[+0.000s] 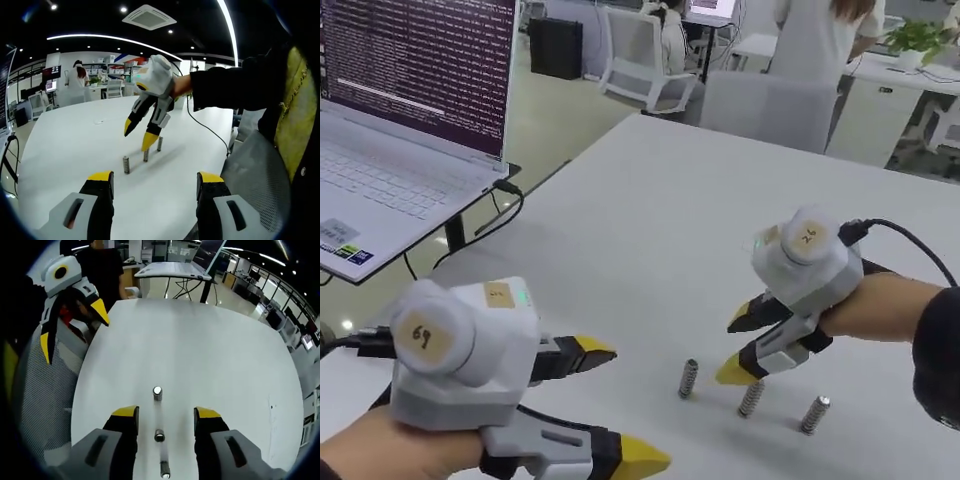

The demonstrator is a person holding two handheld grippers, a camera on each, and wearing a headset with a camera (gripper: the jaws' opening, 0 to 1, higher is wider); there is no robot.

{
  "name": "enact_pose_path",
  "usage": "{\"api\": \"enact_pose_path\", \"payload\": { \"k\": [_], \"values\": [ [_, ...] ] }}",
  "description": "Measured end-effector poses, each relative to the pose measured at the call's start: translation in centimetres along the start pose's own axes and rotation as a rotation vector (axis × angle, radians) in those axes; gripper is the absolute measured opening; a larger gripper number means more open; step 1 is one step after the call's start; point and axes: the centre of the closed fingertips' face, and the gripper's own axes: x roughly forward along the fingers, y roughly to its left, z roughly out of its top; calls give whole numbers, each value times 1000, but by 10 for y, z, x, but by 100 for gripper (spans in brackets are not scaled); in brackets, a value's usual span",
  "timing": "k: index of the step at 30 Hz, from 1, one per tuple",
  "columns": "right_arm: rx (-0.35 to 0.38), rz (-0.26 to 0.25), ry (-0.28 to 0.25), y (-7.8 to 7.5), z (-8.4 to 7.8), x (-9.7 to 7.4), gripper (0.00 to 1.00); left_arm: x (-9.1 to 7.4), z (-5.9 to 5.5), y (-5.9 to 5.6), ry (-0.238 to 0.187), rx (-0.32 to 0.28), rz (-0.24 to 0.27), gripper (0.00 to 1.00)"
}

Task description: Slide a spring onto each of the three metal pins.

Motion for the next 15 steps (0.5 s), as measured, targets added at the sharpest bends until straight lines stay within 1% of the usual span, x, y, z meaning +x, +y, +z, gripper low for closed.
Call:
{"api": "enact_pose_path", "payload": {
  "k": [4, 6, 10, 15],
  "values": [
    [33, -48, -66, -1, 1, -16, 44, 1, 1, -2, 5, 5, -7, 63],
    [36, -66, -83, 0, 1, -22, 45, 2, 1, -2, 7, 6, -9, 63],
    [83, -104, -153, 0, 3, -32, 48, 3, 3, -3, 6, 8, -13, 64],
    [127, -150, -199, 2, -5, -47, 52, 5, 4, -4, 8, 12, -20, 63]
  ]
}}
